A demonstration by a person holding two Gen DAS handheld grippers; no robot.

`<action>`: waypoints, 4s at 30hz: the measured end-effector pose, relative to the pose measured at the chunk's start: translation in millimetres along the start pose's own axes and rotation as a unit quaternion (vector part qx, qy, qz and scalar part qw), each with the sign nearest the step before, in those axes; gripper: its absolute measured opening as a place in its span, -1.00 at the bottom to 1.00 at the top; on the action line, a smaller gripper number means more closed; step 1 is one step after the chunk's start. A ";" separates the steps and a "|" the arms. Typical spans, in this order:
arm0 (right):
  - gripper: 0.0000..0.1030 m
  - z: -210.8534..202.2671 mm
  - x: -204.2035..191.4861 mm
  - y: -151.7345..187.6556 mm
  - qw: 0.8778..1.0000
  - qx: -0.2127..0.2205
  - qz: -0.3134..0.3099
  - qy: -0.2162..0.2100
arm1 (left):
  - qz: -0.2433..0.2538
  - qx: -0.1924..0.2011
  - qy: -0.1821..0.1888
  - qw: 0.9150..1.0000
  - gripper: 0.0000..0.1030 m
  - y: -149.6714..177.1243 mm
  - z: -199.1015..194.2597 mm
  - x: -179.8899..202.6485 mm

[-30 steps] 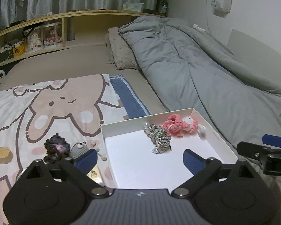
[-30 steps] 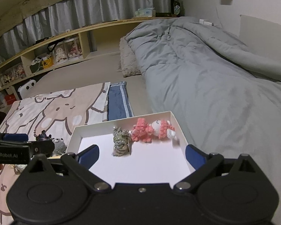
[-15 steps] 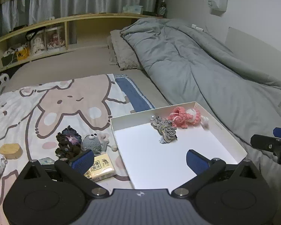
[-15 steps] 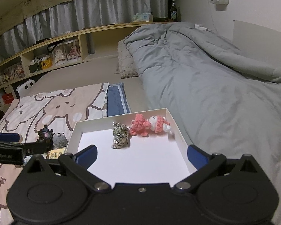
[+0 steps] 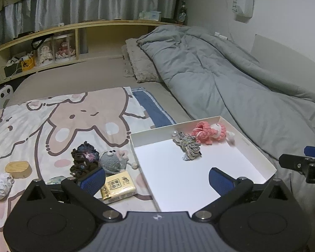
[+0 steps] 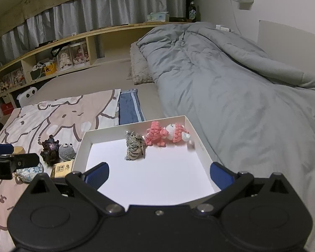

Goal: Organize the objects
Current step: 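Move both tools back toward the remaining objects on the blanket, then grasp the white lace bundle with the left tool while the right tool grasps the floral pouch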

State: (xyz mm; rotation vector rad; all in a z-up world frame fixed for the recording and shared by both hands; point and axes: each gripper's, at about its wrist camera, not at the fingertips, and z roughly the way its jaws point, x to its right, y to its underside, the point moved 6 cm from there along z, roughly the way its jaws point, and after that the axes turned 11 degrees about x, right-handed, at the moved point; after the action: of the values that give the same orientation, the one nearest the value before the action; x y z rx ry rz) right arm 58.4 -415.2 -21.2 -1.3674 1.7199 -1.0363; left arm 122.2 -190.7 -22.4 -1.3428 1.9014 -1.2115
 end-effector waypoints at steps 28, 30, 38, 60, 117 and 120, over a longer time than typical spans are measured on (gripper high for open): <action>1.00 52.7 -135.4 -14.5 0.995 0.004 -0.021 -0.099 | -0.036 0.022 -0.128 0.991 1.00 -7.2 -31.1 -145.4; 1.00 57.3 -147.7 -13.4 0.994 0.001 -0.022 -0.108 | -0.033 0.021 -0.135 0.990 1.00 -6.5 -32.5 -154.1; 1.00 71.7 -192.9 -6.6 0.989 -0.004 -0.020 -0.146 | -0.059 0.023 -0.177 0.982 1.00 1.4 -37.8 -195.6; 1.00 131.4 -301.9 29.9 0.970 -0.019 -0.040 -0.237 | -0.147 0.008 -0.259 0.955 1.00 25.4 -21.9 -323.3; 0.81 192.1 -370.7 119.1 0.900 -0.082 -0.198 -0.380 | -0.154 -0.080 -0.224 0.959 -0.15 92.7 72.9 -371.5; 0.63 190.4 -370.2 115.5 0.901 -0.078 -0.196 -0.378 | -0.160 -0.078 -0.224 0.958 -0.20 91.8 70.7 -371.5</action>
State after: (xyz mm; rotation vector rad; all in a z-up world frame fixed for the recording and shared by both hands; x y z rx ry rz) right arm 252.3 -69.5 -193.2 -1.9431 0.9761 -0.4392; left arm 277.1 135.7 -167.2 -1.8828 1.5178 -0.8072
